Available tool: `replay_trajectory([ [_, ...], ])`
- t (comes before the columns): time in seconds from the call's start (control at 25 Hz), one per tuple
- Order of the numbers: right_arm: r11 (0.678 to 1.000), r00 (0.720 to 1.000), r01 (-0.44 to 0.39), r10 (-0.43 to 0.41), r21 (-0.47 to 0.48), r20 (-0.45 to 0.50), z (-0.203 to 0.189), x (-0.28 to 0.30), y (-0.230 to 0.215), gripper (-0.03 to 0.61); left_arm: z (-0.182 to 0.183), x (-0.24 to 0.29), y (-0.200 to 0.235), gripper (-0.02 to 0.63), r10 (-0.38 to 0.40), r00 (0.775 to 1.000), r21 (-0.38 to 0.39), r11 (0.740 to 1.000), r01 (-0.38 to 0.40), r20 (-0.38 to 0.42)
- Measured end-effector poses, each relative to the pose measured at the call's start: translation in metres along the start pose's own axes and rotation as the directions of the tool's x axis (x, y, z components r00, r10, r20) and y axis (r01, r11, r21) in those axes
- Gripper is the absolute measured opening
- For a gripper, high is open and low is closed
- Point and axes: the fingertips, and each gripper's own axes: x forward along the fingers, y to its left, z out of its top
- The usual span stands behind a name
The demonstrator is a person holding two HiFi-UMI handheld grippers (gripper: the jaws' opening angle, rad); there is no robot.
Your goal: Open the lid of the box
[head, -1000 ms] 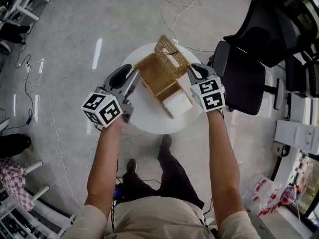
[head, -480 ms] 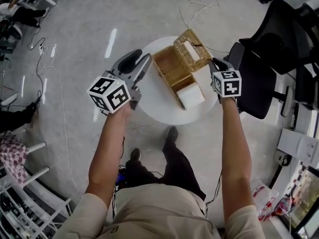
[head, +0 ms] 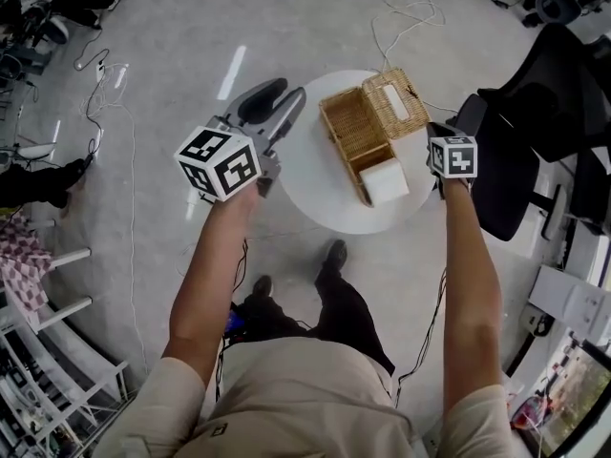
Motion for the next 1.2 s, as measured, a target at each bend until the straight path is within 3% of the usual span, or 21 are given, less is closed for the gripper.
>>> replay_trajectory([
  [0.24, 1.000, 1.000, -0.014, 0.014, 0.025, 0.014, 0.008, -0.030, 0.002, -0.005, 0.030, -0.015, -0.014, 0.149, -0.010, 1.000, 0.028, 1.000, 0.010, 0.011],
  [0.6, 1.000, 0.984, 0.014, -0.014, 0.002, 0.180, 0.085, -0.114, 0.016, -0.006, 0.080, -0.035, -0.054, 0.120, -0.096, 0.995, 0.178, 0.980, 0.094, 0.000],
  [0.88, 0.995, 0.940, 0.038, -0.004, -0.091, 0.342, 0.159, -0.204, 0.046, -0.006, 0.106, -0.051, -0.082, 0.080, -0.134, 0.991, 0.288, 0.948, 0.133, -0.017],
  [1.2, 0.981, 0.867, 0.092, 0.007, -0.173, 0.498, 0.219, -0.326, 0.084, -0.008, 0.142, -0.084, -0.127, 0.069, -0.174, 0.985, 0.403, 0.901, 0.160, -0.002],
])
